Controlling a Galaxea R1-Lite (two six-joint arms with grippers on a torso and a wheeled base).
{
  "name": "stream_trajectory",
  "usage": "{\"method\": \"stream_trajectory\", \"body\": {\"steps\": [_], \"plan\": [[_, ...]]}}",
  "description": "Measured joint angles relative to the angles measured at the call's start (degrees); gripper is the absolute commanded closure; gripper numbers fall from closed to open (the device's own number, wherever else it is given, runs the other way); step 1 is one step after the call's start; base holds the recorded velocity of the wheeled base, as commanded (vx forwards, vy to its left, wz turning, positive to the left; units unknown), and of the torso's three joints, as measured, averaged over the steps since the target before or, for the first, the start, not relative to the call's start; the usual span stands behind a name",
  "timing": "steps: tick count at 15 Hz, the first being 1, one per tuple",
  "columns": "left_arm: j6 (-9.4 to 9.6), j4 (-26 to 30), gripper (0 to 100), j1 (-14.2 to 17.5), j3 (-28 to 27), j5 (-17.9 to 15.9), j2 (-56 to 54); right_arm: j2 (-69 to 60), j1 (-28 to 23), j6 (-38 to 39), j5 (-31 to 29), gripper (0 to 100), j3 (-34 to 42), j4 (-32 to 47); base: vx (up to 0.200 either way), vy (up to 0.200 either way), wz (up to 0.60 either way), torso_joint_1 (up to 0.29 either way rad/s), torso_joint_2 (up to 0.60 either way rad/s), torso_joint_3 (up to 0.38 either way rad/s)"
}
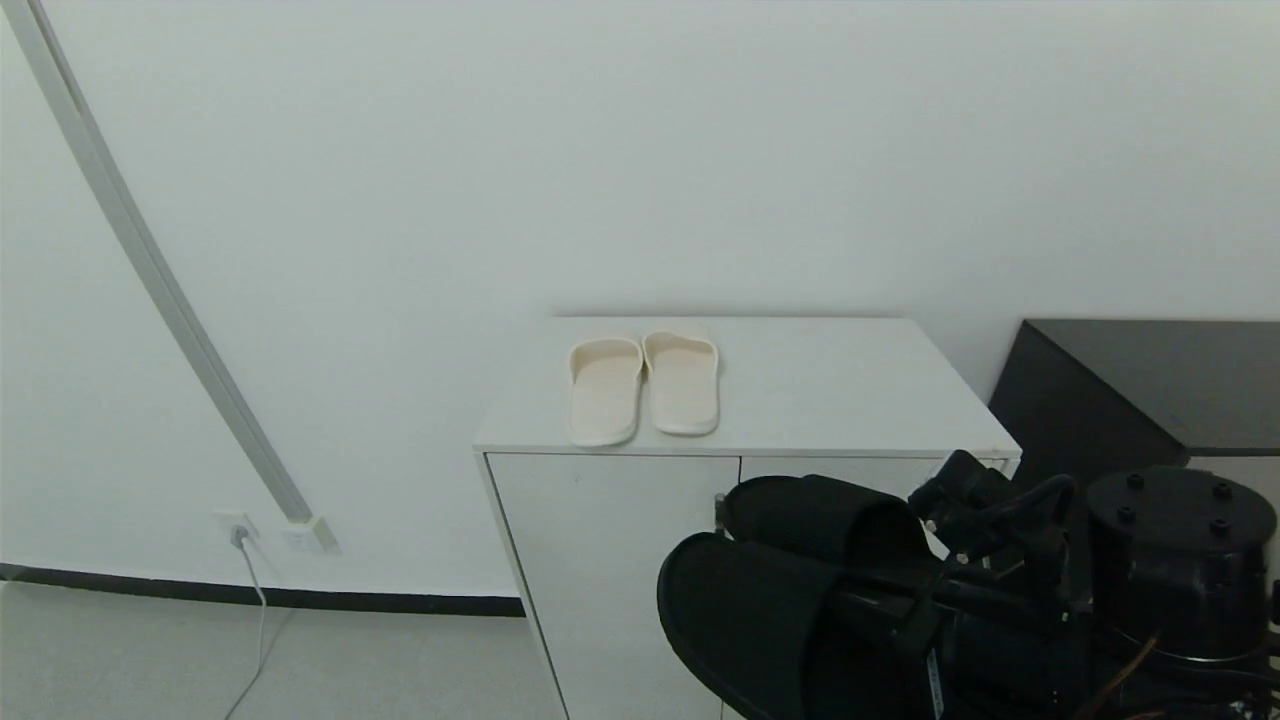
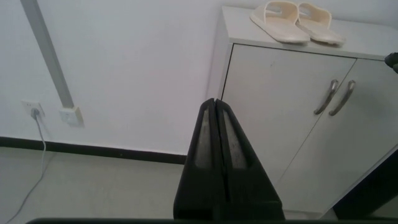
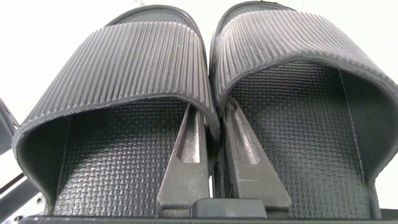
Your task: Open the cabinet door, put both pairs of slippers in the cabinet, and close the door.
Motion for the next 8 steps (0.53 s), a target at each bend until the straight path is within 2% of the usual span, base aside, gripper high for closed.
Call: {"method": "stream_trajectory", "body": {"steps": [2,3,8], "plan": [[-0.06,0.00,100,-0.02,0.00,-0.06,0.00,0.02,0.02,0.00,-0.02,100,0.11,0.00,0.000,0.000,0.00,-0.225,0.55,0.330],[-0.06,0.02,0,-0.02,0.00,-0.11,0.00,0.02,0.11,0.00,-0.02,100,0.18,0.02,0.000,0.000,0.00,-0.232,0.54,0.310],[0.02,0.02,0,-0.02,0.00,-0.06,0.00,0.02,0.48,-0.02,-0.11,100,0.44,0.00,0.000,0.000,0.00,-0.210,0.53,0.322]]}}
